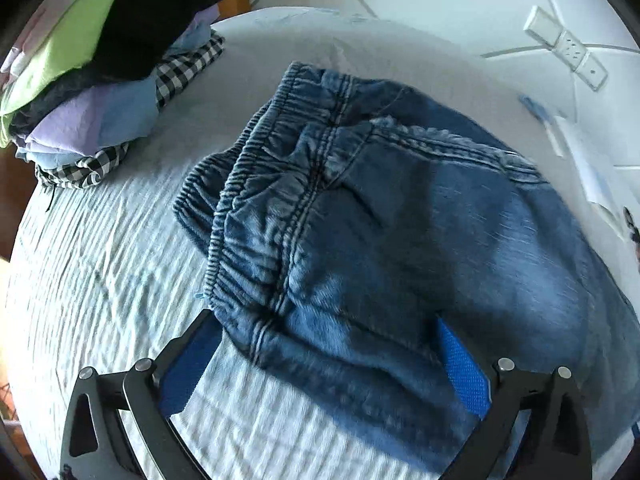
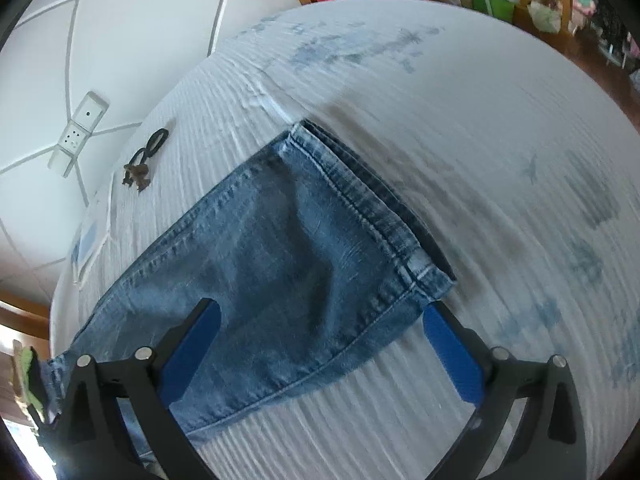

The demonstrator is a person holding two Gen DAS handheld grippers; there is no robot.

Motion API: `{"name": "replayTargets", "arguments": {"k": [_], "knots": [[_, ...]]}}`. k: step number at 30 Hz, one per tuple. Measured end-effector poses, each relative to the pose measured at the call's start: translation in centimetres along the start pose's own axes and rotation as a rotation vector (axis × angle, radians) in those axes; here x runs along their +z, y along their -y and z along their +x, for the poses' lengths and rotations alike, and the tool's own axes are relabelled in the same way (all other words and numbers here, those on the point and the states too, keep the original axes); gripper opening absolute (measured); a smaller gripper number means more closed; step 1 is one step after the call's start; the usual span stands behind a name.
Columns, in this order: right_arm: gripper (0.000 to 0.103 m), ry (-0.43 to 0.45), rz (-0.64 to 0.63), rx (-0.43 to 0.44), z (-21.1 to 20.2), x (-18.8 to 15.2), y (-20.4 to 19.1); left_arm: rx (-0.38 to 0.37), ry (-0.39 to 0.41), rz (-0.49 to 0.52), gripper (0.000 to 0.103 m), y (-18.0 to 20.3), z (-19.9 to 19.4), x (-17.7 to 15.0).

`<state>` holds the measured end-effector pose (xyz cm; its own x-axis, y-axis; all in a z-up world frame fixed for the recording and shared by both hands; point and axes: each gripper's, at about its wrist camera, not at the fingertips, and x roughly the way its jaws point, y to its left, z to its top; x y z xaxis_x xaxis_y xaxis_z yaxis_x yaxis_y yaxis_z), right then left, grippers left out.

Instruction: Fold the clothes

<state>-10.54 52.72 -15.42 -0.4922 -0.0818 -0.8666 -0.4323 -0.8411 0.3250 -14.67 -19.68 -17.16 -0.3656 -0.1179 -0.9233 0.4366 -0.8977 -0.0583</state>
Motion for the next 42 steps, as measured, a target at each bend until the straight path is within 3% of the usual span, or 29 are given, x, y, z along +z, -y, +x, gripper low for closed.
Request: {"name": "replayTargets", "arguments": {"k": [3,6,14,15,16,17,18,22,25,29,31,33,34,35,36,37,40,42], "knots": [[0.103,0.058,-0.015,-0.007,0.3,-0.2,-0.7,0.027,-0.004,-0.009,0.103,0.6,1.2,0.1],[0.099,0.108,-0.017,-0.007,0.5,0.0,-1.0,0.007,-0.018,-0.024,0.103,0.2,1.5,0.2],[0.103,0.126,-0.135,-0.149,1.9,0.0,-2.8,0.023,0.019,-0.055,0.101,0.4,1.5,0.1],[0.098,0.110,-0.157,-0.177,2.2,0.2,-3.2,0.012,0.021,-0.054,0.086,0.6,1.4,0.4],[0.070,0.105,-0.178,-0.188,2.2,0.4,-3.6,-0.004,0.030,-0.049,0.074,0.9,1.0,0.5],[0.026,0.101,-0.200,-0.195,2.0,0.7,-3.9,-0.018,0.036,-0.045,0.055,1.2,0.7,0.7],[0.019,0.090,-0.184,-0.174,1.9,1.1,-3.7,-0.031,0.038,-0.040,0.043,1.6,0.3,0.9],[0.015,0.111,-0.149,-0.006,-0.7,1.6,-4.3,-0.017,0.086,0.073,0.038,4.4,-1.8,1.1],[0.015,0.149,-0.138,0.138,-3.4,1.7,-5.2,-0.056,0.187,0.200,0.038,7.5,-6.3,0.7],[0.015,0.131,-0.307,0.306,-6.5,0.3,-12.3,-0.190,0.266,0.412,0.038,13.3,-12.4,-1.6],[0.015,0.095,-0.387,0.339,-6.4,-0.9,-15.8,-0.276,0.248,0.516,0.039,16.8,-13.9,-3.5],[0.020,0.023,-0.433,0.383,-5.3,-2.3,-18.5,-0.364,0.200,0.605,0.049,20.2,-14.6,-5.4],[0.039,-0.009,-0.443,0.400,-4.8,-2.9,-19.2,-0.408,0.155,0.631,0.056,21.3,-14.3,-6.3],[0.072,-0.067,-0.457,0.404,-3.8,-3.7,-19.8,-0.451,0.096,0.661,0.072,22.5,-13.8,-7.3],[0.085,-0.131,-0.471,0.406,-2.8,-4.6,-20.5,-0.471,0.042,0.685,0.083,23.3,-13.2,-8.3],[0.098,-0.172,-0.482,0.407,-2.1,-5.3,-20.8,-0.473,0.010,0.702,0.083,23.7,-12.6,-9.0],[0.099,-0.223,-0.481,0.414,-1.2,-6.4,-20.1,-0.460,-0.020,0.723,0.084,22.2,-11.9,-9.2],[0.099,-0.205,-0.457,0.406,-1.6,-5.9,-19.1,-0.432,-0.004,0.685,0.084,20.9,-11.8,-8.6]]}}
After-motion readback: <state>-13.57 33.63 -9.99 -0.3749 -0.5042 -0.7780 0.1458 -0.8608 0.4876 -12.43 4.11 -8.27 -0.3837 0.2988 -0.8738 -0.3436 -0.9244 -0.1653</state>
